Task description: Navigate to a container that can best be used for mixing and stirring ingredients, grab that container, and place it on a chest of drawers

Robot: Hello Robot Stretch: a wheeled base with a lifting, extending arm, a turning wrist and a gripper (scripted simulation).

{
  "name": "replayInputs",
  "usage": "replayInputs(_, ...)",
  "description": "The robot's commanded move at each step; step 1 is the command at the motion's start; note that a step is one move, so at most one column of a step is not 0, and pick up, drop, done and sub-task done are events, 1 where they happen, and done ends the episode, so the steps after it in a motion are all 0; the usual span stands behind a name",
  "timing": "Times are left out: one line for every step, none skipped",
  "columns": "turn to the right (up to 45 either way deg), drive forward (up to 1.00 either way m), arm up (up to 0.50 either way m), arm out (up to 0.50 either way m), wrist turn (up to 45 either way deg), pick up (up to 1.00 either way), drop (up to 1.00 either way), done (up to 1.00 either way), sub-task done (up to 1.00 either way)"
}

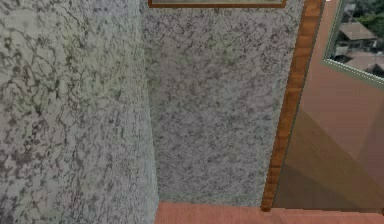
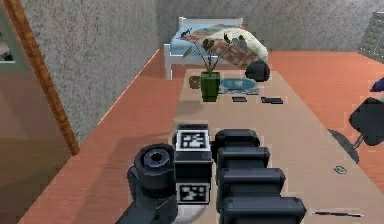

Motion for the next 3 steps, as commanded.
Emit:
replayInputs(0.0, 0.00, 0.00, 0.00, 45.0, 0.00, 0.00, 0.00, 0.00)
replayInputs(0.0, 0.00, 0.00, 0.00, 45.0, 0.00, 0.00, 0.00, 0.00)
replayInputs(0.0, 0.00, 0.00, 0.00, 45.0, 0.00, 0.00, 0.00, 0.00)
